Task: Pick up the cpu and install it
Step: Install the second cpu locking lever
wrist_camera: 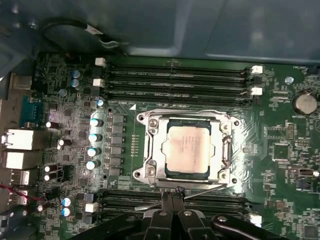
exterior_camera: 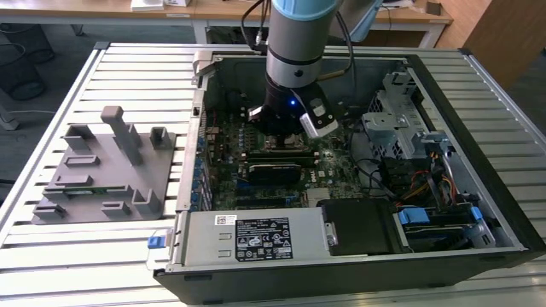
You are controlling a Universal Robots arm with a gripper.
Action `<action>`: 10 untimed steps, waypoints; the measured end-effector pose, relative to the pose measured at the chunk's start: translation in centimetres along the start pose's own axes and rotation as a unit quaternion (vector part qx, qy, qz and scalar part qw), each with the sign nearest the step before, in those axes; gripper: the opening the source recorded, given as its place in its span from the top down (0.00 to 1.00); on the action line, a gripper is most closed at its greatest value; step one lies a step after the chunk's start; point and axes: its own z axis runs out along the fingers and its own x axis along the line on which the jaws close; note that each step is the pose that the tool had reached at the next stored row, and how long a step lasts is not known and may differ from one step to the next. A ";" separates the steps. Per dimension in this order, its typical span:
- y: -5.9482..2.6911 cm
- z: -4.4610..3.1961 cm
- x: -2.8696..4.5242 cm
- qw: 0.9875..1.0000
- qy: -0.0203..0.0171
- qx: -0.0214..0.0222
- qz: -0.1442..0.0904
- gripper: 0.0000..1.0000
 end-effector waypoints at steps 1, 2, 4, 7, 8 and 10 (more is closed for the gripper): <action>-0.10 0.05 0.04 1.000 0.000 -0.001 0.000 0.89; -0.20 0.11 0.08 1.000 0.000 -0.003 0.000 0.89; -0.29 0.28 0.18 1.000 0.000 -0.004 0.000 0.89; -0.45 0.60 0.52 1.000 0.000 -0.011 0.000 0.89; -0.50 0.66 0.57 1.000 0.000 -0.014 0.000 0.89; -0.61 0.76 0.65 1.000 -0.001 -0.020 0.000 0.89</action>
